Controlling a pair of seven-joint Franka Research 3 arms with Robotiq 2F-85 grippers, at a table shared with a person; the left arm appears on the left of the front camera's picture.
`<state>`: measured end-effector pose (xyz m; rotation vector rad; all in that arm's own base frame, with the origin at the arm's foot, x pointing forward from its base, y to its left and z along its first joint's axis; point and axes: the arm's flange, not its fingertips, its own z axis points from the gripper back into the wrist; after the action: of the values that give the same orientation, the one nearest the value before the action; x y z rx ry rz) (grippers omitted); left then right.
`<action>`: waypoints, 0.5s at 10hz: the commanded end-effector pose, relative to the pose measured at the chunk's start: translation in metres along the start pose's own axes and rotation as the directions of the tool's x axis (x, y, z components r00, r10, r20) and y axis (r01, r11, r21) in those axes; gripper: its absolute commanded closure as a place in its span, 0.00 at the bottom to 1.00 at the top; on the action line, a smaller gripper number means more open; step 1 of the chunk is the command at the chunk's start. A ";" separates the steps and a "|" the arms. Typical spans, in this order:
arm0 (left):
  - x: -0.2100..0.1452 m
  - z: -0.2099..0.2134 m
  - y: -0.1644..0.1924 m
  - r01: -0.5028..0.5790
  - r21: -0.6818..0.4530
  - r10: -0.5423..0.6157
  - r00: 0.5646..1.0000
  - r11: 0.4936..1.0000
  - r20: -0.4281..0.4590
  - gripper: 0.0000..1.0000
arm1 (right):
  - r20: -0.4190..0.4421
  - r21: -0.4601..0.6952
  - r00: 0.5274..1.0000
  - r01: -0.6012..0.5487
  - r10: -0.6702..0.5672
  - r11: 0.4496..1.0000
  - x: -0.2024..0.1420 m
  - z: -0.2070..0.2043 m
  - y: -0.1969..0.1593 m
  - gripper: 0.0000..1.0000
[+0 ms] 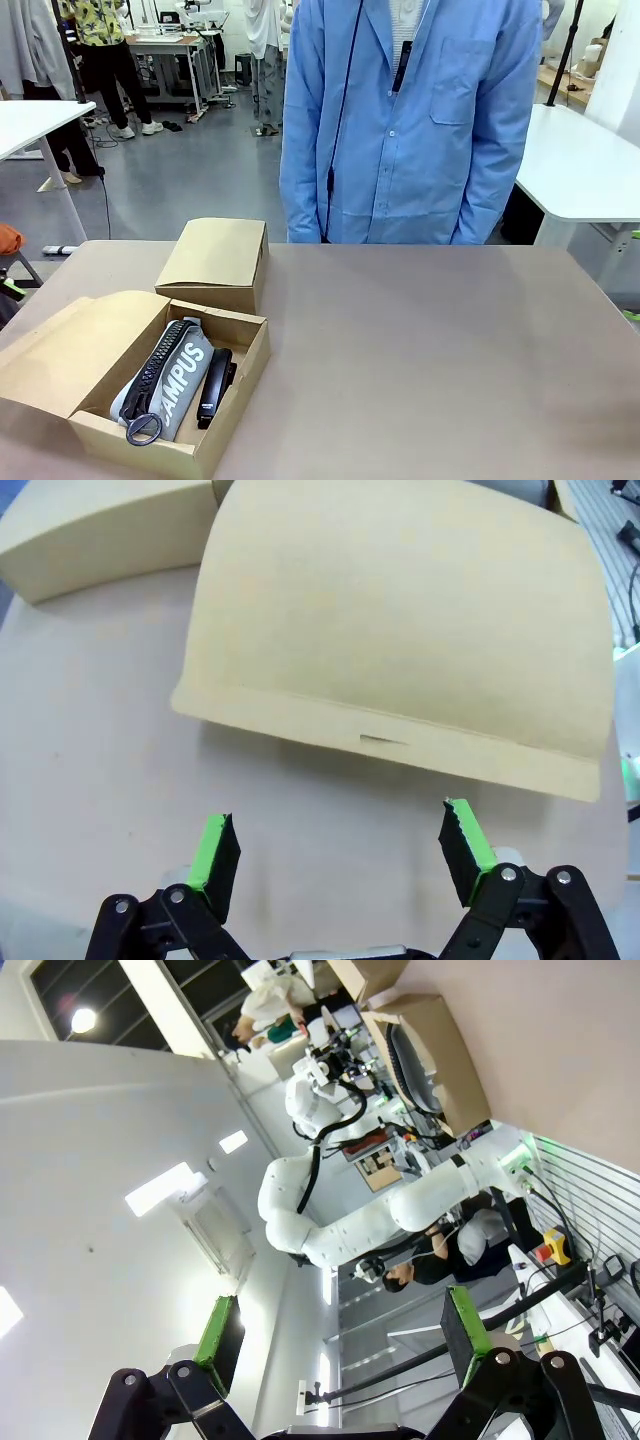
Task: Place items inside the box.
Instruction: Close the lid of the Mailer Box closest to the robot.
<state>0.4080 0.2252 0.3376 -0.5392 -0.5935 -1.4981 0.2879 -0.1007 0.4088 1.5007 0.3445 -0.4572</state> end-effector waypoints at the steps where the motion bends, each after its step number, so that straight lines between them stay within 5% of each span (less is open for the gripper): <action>1: 0.001 -0.018 -0.001 0.021 -0.008 -0.021 1.000 1.000 0.017 0.00 | -0.002 0.014 1.000 0.017 -0.017 1.000 -0.001 0.001 0.007 0.00; 5: 0.003 -0.044 0.001 0.033 -0.069 -0.030 0.999 0.997 0.038 0.00 | -0.002 0.014 1.000 0.017 -0.017 1.000 -0.001 0.001 0.007 0.00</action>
<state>0.4138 0.1947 0.3112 -0.6142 -0.5548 -1.5309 0.2879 -0.1007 0.4088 1.5007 0.3445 -0.4572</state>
